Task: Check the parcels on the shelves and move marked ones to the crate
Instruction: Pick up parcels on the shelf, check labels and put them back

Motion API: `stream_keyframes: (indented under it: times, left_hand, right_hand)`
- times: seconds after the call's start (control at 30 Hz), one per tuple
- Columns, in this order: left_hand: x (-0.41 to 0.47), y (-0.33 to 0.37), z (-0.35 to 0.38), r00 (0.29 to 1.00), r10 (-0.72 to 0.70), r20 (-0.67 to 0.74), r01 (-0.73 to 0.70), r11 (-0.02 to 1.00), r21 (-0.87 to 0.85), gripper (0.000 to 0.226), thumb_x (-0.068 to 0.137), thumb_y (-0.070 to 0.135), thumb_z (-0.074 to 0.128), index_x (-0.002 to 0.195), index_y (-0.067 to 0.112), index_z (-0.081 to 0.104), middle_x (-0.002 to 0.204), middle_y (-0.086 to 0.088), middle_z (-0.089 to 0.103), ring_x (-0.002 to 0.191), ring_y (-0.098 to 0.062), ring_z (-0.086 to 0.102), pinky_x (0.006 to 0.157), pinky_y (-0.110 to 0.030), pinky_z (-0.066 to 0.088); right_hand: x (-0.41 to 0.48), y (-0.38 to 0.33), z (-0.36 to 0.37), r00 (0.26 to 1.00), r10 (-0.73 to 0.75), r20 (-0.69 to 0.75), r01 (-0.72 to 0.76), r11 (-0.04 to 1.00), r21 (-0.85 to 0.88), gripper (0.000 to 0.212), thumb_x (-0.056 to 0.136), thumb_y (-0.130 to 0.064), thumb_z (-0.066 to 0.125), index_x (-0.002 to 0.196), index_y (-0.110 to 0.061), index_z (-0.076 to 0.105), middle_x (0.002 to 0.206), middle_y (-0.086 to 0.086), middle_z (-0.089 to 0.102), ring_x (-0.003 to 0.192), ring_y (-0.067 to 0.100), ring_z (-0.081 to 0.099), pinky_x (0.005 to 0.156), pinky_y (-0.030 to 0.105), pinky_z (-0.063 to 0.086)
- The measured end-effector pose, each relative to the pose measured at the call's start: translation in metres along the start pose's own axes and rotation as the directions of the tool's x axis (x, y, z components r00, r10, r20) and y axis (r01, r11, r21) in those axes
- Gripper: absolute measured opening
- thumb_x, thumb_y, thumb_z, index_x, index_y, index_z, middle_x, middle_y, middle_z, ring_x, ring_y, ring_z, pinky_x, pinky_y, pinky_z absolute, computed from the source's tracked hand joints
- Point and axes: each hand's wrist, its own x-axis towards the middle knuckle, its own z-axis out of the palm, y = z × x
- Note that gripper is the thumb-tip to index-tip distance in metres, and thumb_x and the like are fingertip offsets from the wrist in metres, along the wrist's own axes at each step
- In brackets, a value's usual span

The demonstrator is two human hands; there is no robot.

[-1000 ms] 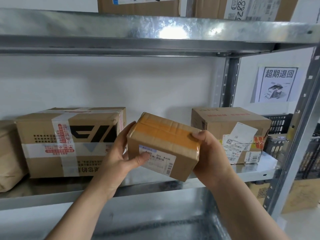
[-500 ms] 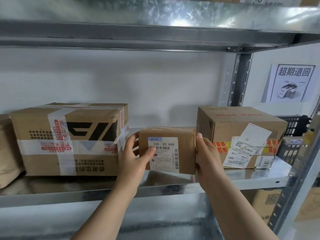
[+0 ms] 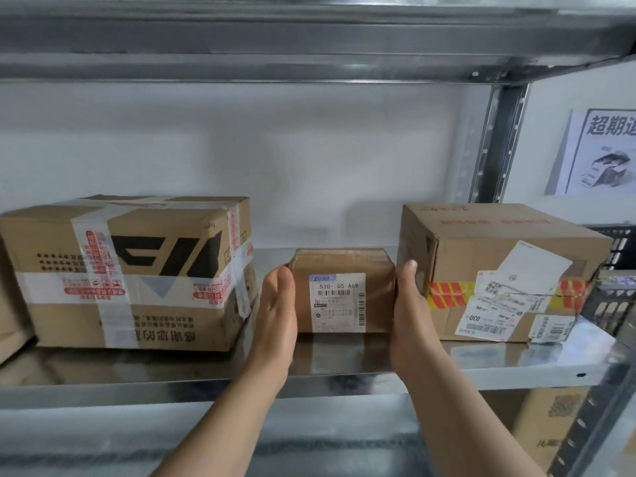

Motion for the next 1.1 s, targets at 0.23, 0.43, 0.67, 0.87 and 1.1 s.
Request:
stream_keyframes:
  times: [0.23,0.43,0.67,0.87,1.1]
  left_hand:
    - [-0.005,0.007,-0.006,0.998,-0.008,-0.068,0.011,0.999,0.052,0.085,0.080,0.075,0.021,0.153,0.033,0.033,0.158,0.004,0.038,0.147,-0.022,0.032,0.120,-0.049,0.025]
    - [-0.029,0.015,-0.026,0.991,0.085,-0.103,-0.098,0.986,-0.137,0.077,0.086,0.080,0.032,0.141,0.028,0.050,0.147,0.004,0.053,0.134,-0.012,0.049,0.117,-0.044,0.036]
    - [-0.061,0.052,-0.092,0.943,0.218,-0.251,-0.263,0.952,-0.160,0.067,0.088,0.066,0.027,0.125,0.025,0.065,0.119,0.008,0.068,0.110,-0.012,0.064,0.080,-0.018,0.050]
    - [-0.058,0.068,-0.157,0.892,0.253,-0.375,-0.298,0.952,-0.067,0.065,0.091,0.068,0.023,0.129,0.034,0.063,0.117,0.037,0.047,0.117,0.006,0.048,0.098,-0.021,0.030]
    - [-0.027,0.047,-0.213,0.818,0.255,-0.516,-0.318,0.947,-0.036,0.048,0.102,0.058,0.034,0.138,0.034,0.055,0.133,0.025,0.051,0.114,0.017,0.048,0.097,-0.009,0.035]
  right_hand:
    - [-0.019,-0.007,-0.001,0.999,-0.043,-0.007,0.043,0.999,-0.003,0.086,0.091,-0.082,0.030,0.152,-0.023,0.046,0.153,0.005,0.052,0.142,0.028,0.045,0.122,0.051,0.026]
    - [-0.062,-0.018,-0.002,0.984,-0.180,-0.007,0.180,0.982,0.058,0.075,0.097,-0.072,0.034,0.158,-0.027,0.034,0.161,-0.004,0.040,0.148,0.019,0.037,0.124,0.045,0.021]
    - [-0.128,-0.012,0.030,0.927,-0.376,-0.003,0.373,0.919,0.130,0.061,0.101,-0.065,0.029,0.145,-0.031,0.055,0.160,-0.010,0.042,0.143,0.010,0.036,0.123,0.041,0.021]
    - [-0.163,0.005,0.095,0.911,-0.391,0.130,0.372,0.916,0.151,0.054,0.103,-0.063,0.023,0.141,-0.044,0.056,0.164,-0.014,0.031,0.150,0.011,0.025,0.123,0.040,0.016]
    - [-0.161,0.033,0.143,0.904,-0.355,0.236,0.332,0.934,0.133,0.052,0.104,-0.058,0.028,0.151,-0.041,0.043,0.157,-0.021,0.035,0.142,-0.001,0.027,0.106,0.023,0.023]
